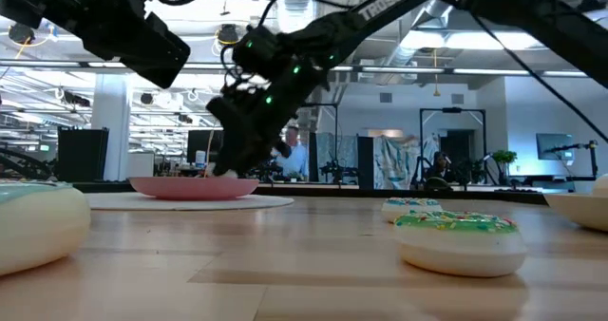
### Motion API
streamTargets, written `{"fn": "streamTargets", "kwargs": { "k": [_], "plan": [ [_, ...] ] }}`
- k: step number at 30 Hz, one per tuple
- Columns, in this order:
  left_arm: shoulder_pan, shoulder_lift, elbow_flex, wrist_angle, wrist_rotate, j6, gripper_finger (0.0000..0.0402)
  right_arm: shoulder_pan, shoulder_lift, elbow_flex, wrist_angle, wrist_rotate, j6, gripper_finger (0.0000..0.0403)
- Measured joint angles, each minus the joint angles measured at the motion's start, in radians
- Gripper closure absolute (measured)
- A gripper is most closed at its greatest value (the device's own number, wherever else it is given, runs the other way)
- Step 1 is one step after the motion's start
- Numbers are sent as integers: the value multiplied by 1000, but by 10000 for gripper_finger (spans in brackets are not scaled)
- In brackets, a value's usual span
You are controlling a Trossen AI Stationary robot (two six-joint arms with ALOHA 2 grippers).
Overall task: Pick & Place donuts
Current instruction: Put the small white donut onto the pink plate
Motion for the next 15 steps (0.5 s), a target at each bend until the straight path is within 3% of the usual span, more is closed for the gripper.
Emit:
{"fn": "streamTargets", "kwargs": {
  "k": [6,15],
  "plan": [
    [0,0,0,-17,-4,-5,400,1,36,34,1,0,0,243],
    [1,1,0,-23,-5,0,400,-7,38,34,-3,0,3,187]
  ]
}}
